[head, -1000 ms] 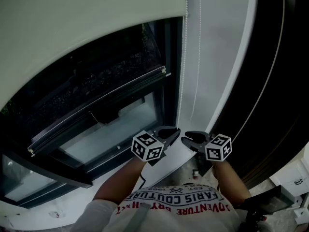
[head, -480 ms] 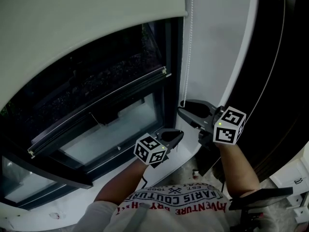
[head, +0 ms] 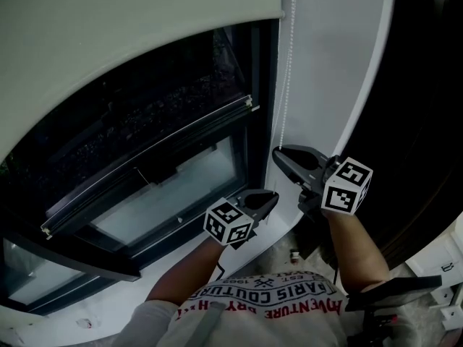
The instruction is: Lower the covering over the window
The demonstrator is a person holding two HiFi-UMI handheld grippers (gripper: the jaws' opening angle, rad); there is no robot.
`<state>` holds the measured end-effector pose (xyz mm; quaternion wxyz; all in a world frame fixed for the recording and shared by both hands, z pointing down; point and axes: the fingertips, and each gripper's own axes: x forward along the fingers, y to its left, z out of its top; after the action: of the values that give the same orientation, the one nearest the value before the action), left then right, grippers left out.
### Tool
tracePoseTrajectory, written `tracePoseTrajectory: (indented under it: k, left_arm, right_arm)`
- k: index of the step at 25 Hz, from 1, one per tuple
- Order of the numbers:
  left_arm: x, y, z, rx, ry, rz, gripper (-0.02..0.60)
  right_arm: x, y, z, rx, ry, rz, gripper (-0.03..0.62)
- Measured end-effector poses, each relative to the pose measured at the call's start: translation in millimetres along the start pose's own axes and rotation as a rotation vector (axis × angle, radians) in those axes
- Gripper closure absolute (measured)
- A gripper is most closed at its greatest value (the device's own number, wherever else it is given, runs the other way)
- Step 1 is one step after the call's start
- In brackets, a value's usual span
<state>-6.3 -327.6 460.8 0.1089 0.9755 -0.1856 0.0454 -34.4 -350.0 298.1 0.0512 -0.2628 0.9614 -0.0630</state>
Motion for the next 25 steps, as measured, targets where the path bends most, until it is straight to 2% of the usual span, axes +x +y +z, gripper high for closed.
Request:
tracePoseTrajectory:
  k: [9,12,15,18,22,25]
  left_arm:
    - [-3,9,1,-0.006,-0.008,0.007,0.574]
    - [-1,10,-4,0.007,0.015,0.013,0.574]
    - [2,14,-26,0.009,0.070,0.033,0.574]
    - [4,20,-50,-0.045,0.092,0.041,0.574]
    - [5,29,-87,-0.063,0.148,0.072,0.574]
    - [1,36,-117,-0.111,0.175,0.091,0.574]
  right_arm:
    - [2,-2,1,0.004,-0.029,-0.006,0.585]
    - [3,-3,-4,-0.002,-0.020,-0.010,0.585]
    - [6,-5,-27,0.023,0.024,-0.007,0.585]
    - [7,-11,-52,0.067,0.051,-0.011,0.585]
    - [10,-14,-95,0.058,0.131,-0.023,0.586]
    - [9,-15,-127,0.067,0.193,-0.036,0.585]
